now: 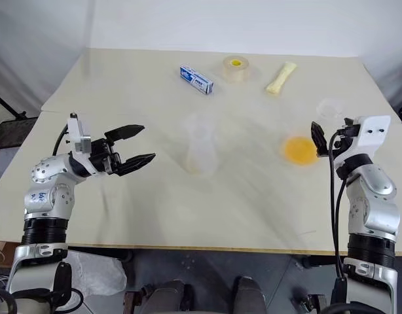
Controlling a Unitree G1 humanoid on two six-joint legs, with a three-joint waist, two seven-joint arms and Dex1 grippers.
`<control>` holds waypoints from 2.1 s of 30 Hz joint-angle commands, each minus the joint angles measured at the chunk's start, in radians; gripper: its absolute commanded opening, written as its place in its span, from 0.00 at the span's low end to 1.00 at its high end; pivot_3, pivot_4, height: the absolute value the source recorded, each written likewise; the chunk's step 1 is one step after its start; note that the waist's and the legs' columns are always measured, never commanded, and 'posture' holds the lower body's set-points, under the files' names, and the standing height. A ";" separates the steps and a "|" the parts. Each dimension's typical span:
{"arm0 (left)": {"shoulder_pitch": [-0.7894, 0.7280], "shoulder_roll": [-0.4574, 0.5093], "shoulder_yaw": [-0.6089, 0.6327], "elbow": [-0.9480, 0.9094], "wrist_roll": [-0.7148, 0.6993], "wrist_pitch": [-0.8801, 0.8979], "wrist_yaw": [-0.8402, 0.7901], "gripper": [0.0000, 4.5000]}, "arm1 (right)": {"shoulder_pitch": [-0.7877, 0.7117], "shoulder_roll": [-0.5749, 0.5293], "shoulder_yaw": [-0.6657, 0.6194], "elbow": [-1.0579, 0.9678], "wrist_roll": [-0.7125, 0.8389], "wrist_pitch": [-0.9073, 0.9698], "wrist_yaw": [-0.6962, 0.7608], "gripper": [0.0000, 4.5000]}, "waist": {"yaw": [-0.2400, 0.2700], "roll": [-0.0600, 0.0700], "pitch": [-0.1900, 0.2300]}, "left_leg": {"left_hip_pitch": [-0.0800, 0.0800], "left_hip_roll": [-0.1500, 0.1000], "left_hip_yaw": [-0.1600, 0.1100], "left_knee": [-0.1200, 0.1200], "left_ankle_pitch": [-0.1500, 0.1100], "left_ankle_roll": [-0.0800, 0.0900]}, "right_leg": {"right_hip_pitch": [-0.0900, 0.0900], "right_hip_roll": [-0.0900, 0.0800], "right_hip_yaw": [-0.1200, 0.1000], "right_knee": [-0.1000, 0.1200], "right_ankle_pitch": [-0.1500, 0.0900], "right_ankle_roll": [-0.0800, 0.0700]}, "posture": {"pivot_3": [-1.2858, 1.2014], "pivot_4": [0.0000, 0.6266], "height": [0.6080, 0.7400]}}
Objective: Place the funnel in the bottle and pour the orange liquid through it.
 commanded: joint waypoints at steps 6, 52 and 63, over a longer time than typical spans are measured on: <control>-0.004 0.009 0.003 -0.048 -0.020 -0.010 -0.002 1.00 | -0.093 -0.004 0.026 0.104 -0.031 -0.093 0.011 1.00 | 0.001 0.000 0.000 | 0.000 0.001 -0.001 0.000 0.000 0.000 | 0.000 0.000 0.000 0.000 0.000 0.000 | 0.52 0.24 1.00; -0.275 -0.035 -0.030 0.445 0.007 -0.177 -0.343 1.00 | -0.397 -0.030 0.679 -0.203 -0.967 -0.296 -0.151 0.54 | -0.031 0.000 0.000 | -0.007 -0.001 0.002 -0.001 0.000 0.000 | -0.013 0.000 0.000 0.007 0.000 0.000 | 0.52 0.24 1.00; -0.272 -0.040 -0.029 0.440 0.010 -0.182 -0.330 1.00 | -0.436 0.009 0.702 -0.147 -1.024 -0.392 -0.140 0.54 | -0.040 0.000 0.000 | -0.008 0.000 0.002 -0.002 0.000 0.000 | -0.014 0.000 -0.001 0.007 0.000 0.000 | 0.52 0.24 1.00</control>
